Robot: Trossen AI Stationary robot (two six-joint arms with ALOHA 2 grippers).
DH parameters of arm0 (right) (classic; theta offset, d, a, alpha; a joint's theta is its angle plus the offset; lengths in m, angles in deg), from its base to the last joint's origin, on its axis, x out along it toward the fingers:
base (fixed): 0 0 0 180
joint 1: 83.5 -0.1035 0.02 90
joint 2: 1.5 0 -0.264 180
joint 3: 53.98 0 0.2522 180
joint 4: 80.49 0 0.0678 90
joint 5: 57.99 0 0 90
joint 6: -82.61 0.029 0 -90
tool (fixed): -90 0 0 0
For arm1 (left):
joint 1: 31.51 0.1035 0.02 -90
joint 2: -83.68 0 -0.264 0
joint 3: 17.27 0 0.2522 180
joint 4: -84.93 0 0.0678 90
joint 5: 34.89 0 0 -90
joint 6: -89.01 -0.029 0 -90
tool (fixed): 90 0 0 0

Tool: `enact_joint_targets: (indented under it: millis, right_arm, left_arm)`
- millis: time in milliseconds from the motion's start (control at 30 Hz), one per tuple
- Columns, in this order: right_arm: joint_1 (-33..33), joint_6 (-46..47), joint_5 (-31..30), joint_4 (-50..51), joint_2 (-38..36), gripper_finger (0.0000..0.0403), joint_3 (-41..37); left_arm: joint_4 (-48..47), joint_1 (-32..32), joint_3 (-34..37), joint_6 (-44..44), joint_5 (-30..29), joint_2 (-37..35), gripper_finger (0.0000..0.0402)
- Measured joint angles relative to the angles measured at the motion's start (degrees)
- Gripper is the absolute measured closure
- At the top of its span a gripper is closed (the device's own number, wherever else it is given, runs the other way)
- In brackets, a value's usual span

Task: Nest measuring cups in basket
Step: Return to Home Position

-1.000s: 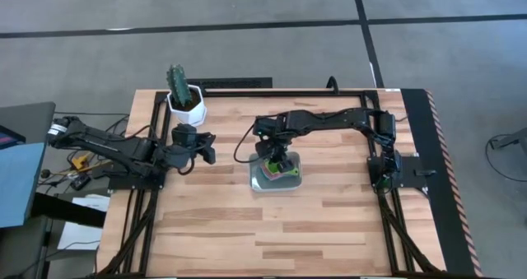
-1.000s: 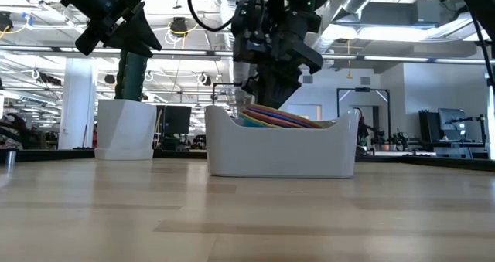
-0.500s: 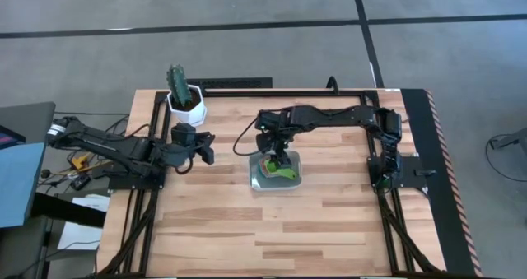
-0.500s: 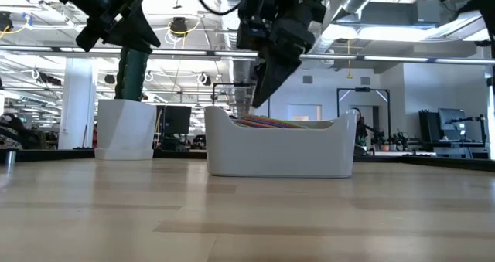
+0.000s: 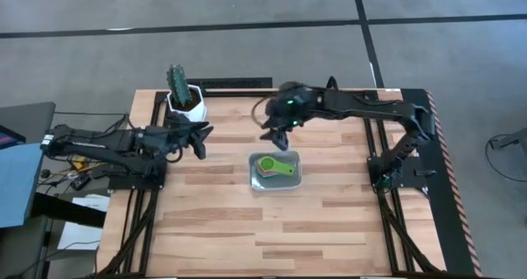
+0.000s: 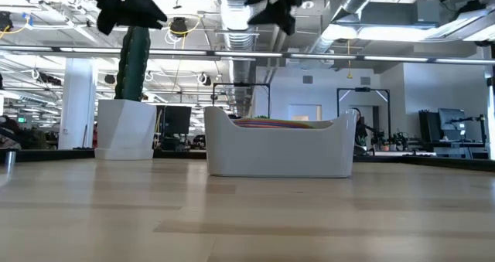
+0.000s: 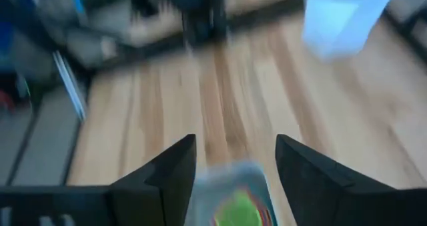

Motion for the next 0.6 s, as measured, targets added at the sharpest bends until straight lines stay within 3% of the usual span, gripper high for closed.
enact_joint_targets:
  millis: [200, 400, 500, 600]
  right_arm:
    - [-3.35, 11.8, -8.13, -19.43, -11.48, 0.021, -13.86]
    - [-9.52, 18.86, -17.11, -32.78, -24.07, 0.0263, -28.31]
    - [-12.48, 17.96, -18.33, -27.08, -27.38, 0.0293, -29.17]
    - [-14.89, 16.73, -16.26, -16.59, -29.45, 0.0325, -29.39]
  left_arm:
    - [6.74, 3.82, -0.02, -9.35, 11.29, 1.26, 0.0308]
    - [12.61, 7.59, 0.0, -15.72, 20.32, 1.52, 0.0364]
    - [13.95, 10.74, 0.0, -18.54, 25.93, 1.65, 0.0394]
    - [13.61, 14.1, 0.0, -20.73, 32.01, 2.16, 0.0397]
